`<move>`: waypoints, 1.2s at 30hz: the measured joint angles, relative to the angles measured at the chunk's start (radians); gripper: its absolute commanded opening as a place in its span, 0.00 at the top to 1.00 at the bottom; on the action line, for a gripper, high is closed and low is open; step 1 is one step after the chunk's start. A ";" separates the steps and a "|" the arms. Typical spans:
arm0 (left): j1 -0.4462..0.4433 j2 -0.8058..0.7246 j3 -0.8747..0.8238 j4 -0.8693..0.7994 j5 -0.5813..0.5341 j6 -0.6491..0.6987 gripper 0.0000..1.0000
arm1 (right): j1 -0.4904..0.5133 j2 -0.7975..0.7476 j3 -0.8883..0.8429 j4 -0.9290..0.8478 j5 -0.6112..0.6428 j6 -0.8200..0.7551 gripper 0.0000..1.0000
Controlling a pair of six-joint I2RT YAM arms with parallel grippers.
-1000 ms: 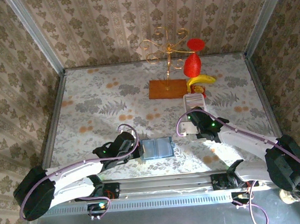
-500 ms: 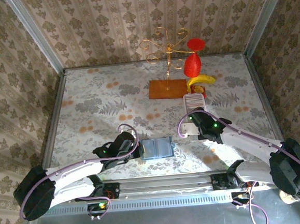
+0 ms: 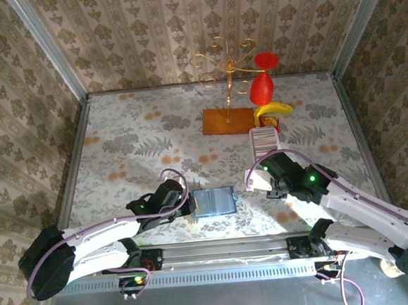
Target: Put the credit cards into the card holder
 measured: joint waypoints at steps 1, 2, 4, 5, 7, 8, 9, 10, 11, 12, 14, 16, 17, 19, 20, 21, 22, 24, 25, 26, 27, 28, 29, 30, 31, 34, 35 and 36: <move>-0.003 -0.002 0.000 0.000 0.003 0.000 0.92 | 0.007 -0.014 0.010 0.000 -0.025 0.068 1.00; -0.003 -0.005 0.000 0.000 0.007 0.000 0.91 | 0.010 -0.026 0.019 0.003 -0.054 0.141 1.00; -0.004 -0.010 0.000 0.000 0.012 0.000 0.89 | 0.011 -0.047 0.025 0.036 -0.108 0.306 1.00; -0.004 -0.012 0.000 0.000 0.015 0.000 0.88 | 0.011 -0.054 0.024 0.061 -0.135 0.416 1.00; -0.004 -0.013 0.000 0.000 0.018 -0.002 0.86 | 0.011 -0.055 0.023 0.116 -0.183 0.609 1.00; -0.004 -0.013 0.000 0.000 0.018 -0.004 0.86 | 0.011 -0.047 0.021 0.150 -0.211 0.711 1.00; -0.004 -0.013 0.000 0.000 0.018 -0.004 0.86 | 0.011 -0.034 0.021 0.177 -0.236 0.797 1.00; -0.004 -0.013 0.000 0.000 0.018 -0.004 0.85 | 0.011 -0.012 0.020 0.206 -0.261 0.888 1.00; -0.004 -0.013 0.000 0.000 0.018 -0.005 0.83 | 0.011 0.016 0.016 0.237 -0.285 0.983 1.00; -0.004 -0.012 0.000 0.000 0.017 -0.008 0.82 | 0.011 0.041 0.010 0.266 -0.307 1.055 1.00; -0.004 -0.012 0.000 0.000 0.017 -0.013 0.81 | 0.015 0.102 -0.021 0.343 -0.359 1.209 1.00; -0.004 -0.008 0.000 0.000 0.017 -0.019 0.80 | 0.027 0.163 -0.065 0.420 -0.394 1.329 1.00; -0.004 -0.002 0.000 0.000 0.018 -0.019 0.80 | 0.038 0.196 -0.086 0.454 -0.406 1.380 1.00; -0.004 0.016 0.000 0.000 0.018 -0.022 0.81 | 0.055 0.256 -0.112 0.504 -0.421 1.450 1.00; -0.004 0.027 0.000 0.000 0.018 -0.023 0.82 | 0.062 0.290 -0.124 0.533 -0.429 1.483 1.00; -0.004 0.037 0.000 0.000 0.018 -0.023 0.83 | 0.068 0.324 -0.130 0.558 -0.439 1.510 1.00; -0.004 0.043 0.000 -0.001 0.017 -0.024 0.84 | 0.071 0.349 -0.132 0.579 -0.443 1.530 1.00; -0.004 0.049 0.001 -0.011 0.014 -0.027 0.86 | 0.078 0.398 -0.133 0.627 -0.454 1.565 1.00; -0.004 0.049 0.001 -0.016 0.013 -0.027 0.86 | 0.079 0.413 -0.133 0.646 -0.457 1.577 1.00; -0.004 0.049 0.001 -0.020 0.010 -0.027 0.87 | 0.082 0.428 -0.133 0.668 -0.459 1.588 1.00; -0.004 0.049 0.001 -0.021 0.007 -0.027 0.87 | 0.083 0.438 -0.133 0.685 -0.461 1.597 1.00; -0.004 0.049 0.001 -0.022 0.005 -0.027 0.88 | 0.084 0.447 -0.133 0.700 -0.463 1.607 1.00; -0.004 0.049 0.001 -0.022 0.002 -0.028 0.88 | 0.085 0.458 -0.133 0.720 -0.466 1.614 1.00; -0.004 0.050 0.001 -0.022 0.002 -0.028 0.89 | 0.085 0.468 -0.133 0.736 -0.467 1.619 1.00; -0.004 0.054 0.001 -0.021 0.002 -0.029 0.90 | 0.086 0.485 -0.133 0.752 -0.469 1.628 1.00; -0.005 0.076 0.001 -0.022 -0.001 -0.030 0.92 | 0.092 0.523 -0.133 0.777 -0.470 1.641 1.00; -0.005 0.084 0.001 -0.022 -0.002 -0.030 0.93 | 0.094 0.533 -0.133 0.782 -0.470 1.643 1.00; -0.006 0.089 0.001 -0.022 -0.002 -0.030 0.93 | 0.095 0.539 -0.133 0.787 -0.470 1.645 1.00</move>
